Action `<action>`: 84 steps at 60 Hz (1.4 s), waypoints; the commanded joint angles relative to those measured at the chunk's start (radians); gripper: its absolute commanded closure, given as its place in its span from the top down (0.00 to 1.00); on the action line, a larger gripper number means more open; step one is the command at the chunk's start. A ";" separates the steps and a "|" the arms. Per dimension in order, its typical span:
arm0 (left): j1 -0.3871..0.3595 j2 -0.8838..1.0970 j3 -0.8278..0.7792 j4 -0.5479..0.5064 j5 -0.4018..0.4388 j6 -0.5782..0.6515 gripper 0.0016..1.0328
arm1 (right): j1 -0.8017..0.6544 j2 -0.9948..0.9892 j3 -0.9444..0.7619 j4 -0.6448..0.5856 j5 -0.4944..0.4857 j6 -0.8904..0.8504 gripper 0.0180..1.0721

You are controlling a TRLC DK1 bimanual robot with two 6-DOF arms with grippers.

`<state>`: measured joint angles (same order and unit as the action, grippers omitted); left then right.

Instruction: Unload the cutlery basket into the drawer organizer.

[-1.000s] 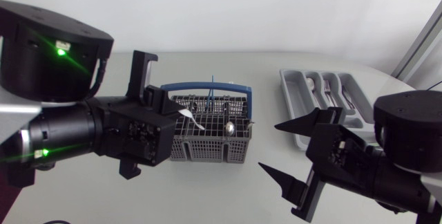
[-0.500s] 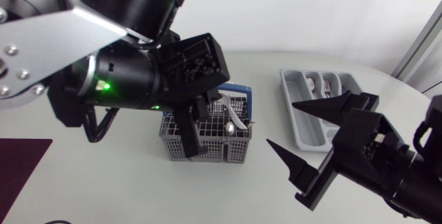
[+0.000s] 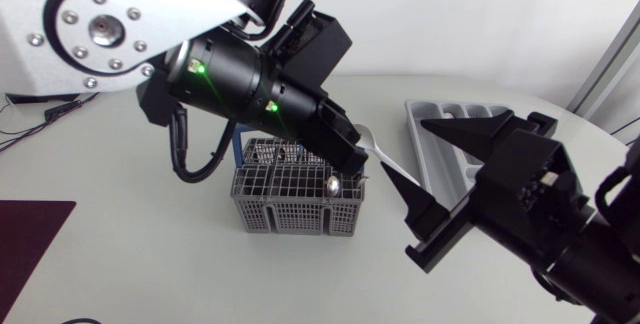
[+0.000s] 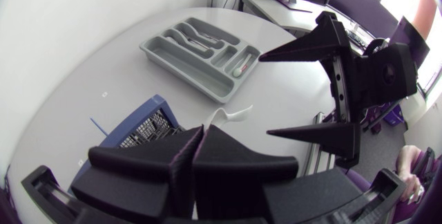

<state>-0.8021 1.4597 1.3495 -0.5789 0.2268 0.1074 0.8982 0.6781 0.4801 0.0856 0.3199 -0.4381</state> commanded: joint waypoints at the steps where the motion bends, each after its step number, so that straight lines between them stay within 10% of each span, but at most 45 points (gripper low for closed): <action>1: 0.007 0.014 0.045 -0.007 0.023 -0.058 0.21 | 0.016 0.034 -0.029 0.036 0.018 -0.030 0.66; 84: 0.003 0.059 0.089 -0.090 0.063 -0.175 0.21 | 0.082 0.247 -0.084 0.298 0.197 -0.188 0.18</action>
<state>-0.7887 1.4956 1.4094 -0.6575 0.2806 -0.0345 0.9699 0.9112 0.4149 0.3706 0.5026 -0.6048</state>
